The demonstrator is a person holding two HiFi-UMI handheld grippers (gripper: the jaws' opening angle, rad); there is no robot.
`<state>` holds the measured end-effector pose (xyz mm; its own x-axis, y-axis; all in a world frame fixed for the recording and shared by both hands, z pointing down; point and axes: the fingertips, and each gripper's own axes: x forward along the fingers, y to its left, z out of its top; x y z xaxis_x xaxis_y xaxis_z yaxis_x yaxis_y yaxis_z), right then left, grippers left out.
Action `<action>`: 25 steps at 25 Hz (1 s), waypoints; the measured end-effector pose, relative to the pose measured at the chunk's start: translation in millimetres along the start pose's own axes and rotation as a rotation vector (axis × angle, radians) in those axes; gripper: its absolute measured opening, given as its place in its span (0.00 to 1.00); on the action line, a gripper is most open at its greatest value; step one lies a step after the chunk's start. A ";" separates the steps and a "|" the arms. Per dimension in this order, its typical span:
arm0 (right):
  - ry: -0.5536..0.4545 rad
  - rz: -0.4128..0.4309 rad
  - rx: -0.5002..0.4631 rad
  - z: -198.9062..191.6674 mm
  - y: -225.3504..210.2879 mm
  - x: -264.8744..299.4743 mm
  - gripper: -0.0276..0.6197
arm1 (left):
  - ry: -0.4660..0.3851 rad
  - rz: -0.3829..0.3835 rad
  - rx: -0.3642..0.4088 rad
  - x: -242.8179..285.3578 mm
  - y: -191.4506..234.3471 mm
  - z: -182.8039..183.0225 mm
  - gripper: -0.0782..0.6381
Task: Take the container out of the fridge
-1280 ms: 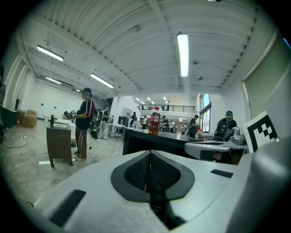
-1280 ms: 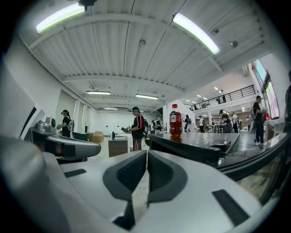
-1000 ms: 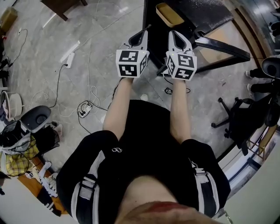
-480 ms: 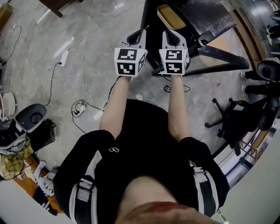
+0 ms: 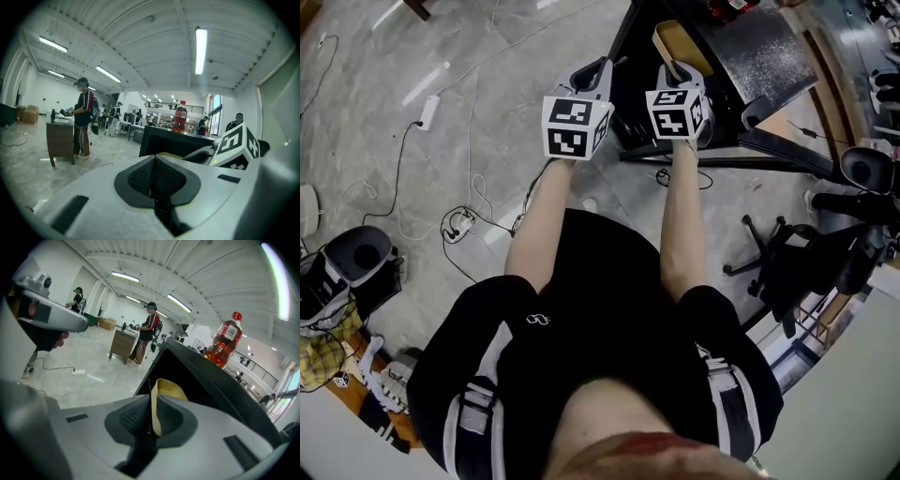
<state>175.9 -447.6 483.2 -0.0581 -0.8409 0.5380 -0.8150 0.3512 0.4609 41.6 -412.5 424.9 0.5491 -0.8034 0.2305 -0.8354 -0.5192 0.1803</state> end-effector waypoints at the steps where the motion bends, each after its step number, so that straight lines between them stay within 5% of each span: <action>1: 0.024 -0.006 -0.019 -1.3 -2.2 6.6 0.07 | 0.004 0.000 0.000 1.4 4.0 0.9 0.12; 17: 0.255 0.033 -0.118 -15.2 -10.0 71.3 0.07 | 0.042 -0.016 0.017 21.9 55.8 7.9 0.12; 25: 0.222 0.041 -0.032 -13.5 -2.4 62.8 0.07 | 0.047 -0.029 0.028 18.3 53.8 7.9 0.12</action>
<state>182.0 -495.7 525.4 0.0405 -0.7156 0.6974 -0.7957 0.3991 0.4556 6.5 -457.4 431.3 0.5727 -0.7738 0.2705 -0.8194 -0.5503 0.1605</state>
